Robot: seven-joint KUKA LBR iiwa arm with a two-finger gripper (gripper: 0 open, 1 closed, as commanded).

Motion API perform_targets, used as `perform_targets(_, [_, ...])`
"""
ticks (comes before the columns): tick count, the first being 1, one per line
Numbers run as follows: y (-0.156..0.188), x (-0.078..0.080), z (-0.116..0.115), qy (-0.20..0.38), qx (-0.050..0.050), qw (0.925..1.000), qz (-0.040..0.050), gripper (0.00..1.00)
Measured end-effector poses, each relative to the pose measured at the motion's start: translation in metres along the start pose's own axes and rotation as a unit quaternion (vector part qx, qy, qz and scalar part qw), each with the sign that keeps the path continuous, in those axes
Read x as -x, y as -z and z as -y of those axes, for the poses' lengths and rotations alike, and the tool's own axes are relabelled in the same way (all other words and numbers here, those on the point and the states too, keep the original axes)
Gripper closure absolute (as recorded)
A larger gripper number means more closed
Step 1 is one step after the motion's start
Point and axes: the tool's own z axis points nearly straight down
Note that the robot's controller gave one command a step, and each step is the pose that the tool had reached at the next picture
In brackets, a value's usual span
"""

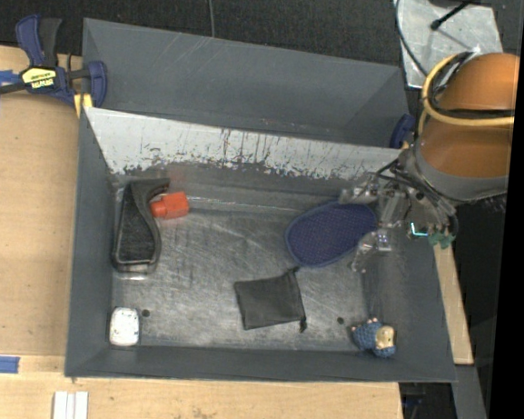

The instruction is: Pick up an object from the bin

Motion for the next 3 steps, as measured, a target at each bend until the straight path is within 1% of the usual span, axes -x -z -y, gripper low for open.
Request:
perform_targets(1, [-0.084,0.017,0.025,-0.077,0.0,0.997,0.0003,0.0])
perform_targets(2, [-0.144,0.042,-0.008,-0.071,0.0,0.9974,0.0026,0.0])
perform_targets(3, [-0.139,0.043,-0.005,-0.072,-0.001,0.9974,0.0058,1.0])
